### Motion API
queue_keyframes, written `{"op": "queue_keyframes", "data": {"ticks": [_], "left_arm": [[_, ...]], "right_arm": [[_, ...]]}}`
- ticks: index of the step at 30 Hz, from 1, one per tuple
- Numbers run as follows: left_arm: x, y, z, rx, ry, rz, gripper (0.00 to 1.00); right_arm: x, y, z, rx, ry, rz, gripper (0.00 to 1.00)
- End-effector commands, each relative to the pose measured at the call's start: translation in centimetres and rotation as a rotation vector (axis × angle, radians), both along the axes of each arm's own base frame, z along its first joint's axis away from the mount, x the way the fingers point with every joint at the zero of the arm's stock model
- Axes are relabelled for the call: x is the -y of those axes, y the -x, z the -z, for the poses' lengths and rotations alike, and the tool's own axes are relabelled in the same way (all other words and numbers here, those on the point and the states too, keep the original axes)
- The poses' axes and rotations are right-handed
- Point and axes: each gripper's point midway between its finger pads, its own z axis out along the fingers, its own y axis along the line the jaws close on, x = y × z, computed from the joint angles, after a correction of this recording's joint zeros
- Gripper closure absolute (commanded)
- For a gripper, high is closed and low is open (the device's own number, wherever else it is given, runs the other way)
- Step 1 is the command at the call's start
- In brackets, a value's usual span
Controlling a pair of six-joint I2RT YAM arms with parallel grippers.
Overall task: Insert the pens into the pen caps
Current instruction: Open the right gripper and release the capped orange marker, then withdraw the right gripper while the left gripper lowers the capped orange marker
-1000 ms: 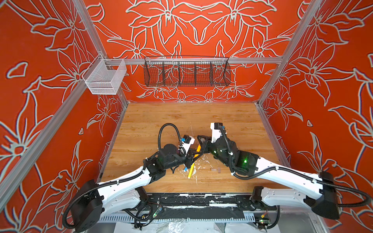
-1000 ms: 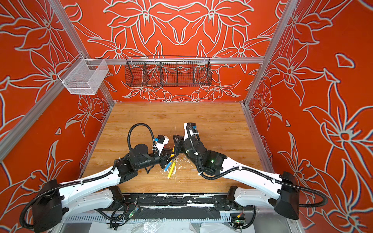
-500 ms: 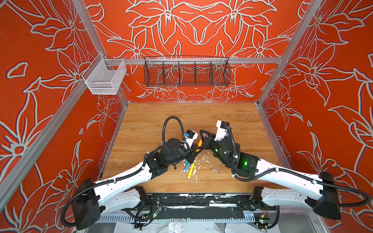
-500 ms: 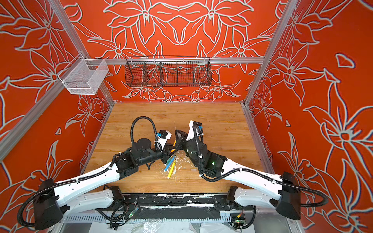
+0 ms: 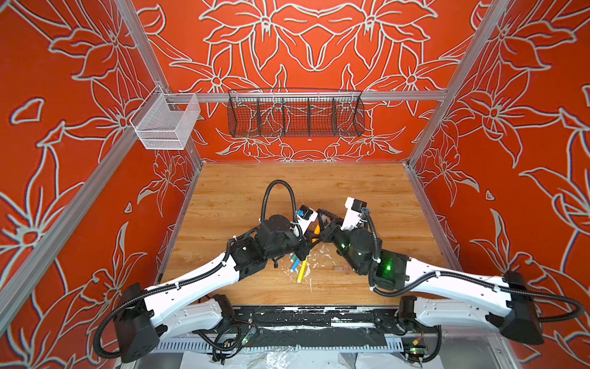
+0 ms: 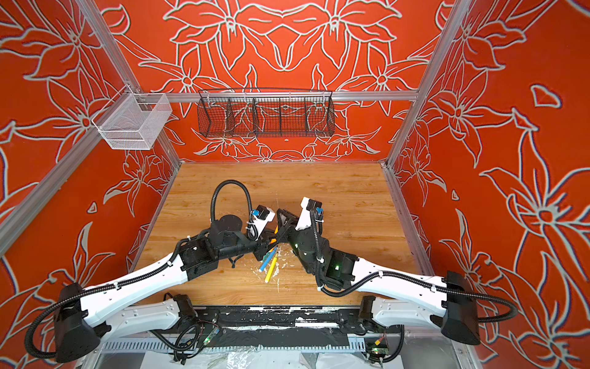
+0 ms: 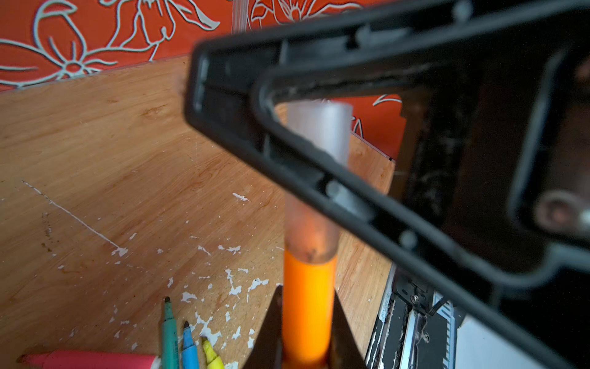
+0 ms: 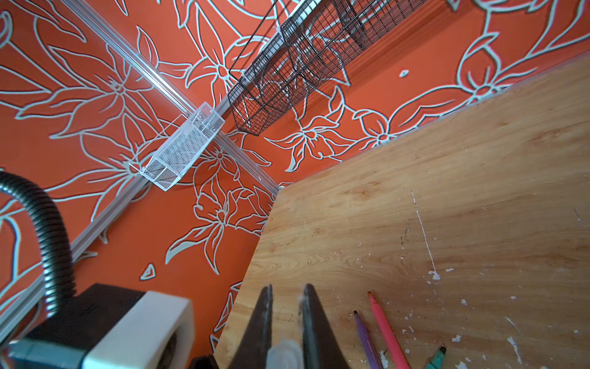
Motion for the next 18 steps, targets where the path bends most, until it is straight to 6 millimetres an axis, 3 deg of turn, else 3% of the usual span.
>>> {"op": "queue_keyframes", "data": {"ticks": [1,3,7,13,18], "left_arm": [[-4.4,-4.5,-19.3,0.43,0.492,-0.314,1.0],[-4.6,-4.3,-18.3,0.416,0.475,-0.314,1.0],[-5.8,-4.2,-13.7,0.33,0.419,-0.363,1.0],[-7.6,-4.8,-4.9,0.185,0.29,-0.472,1.0],[-9.1,-6.5,0.6,0.029,0.179,-0.586,1.0]], "right_arm": [[-5.0,9.6,10.1,-0.234,0.265,-0.45,1.0],[-3.6,8.7,8.9,-0.192,0.28,-0.396,1.0],[-0.2,6.2,5.1,-0.093,0.328,-0.261,0.98],[2.9,2.9,-1.1,0.026,0.346,-0.155,0.58],[5.4,0.0,-6.1,0.152,0.365,-0.064,0.51]]}}
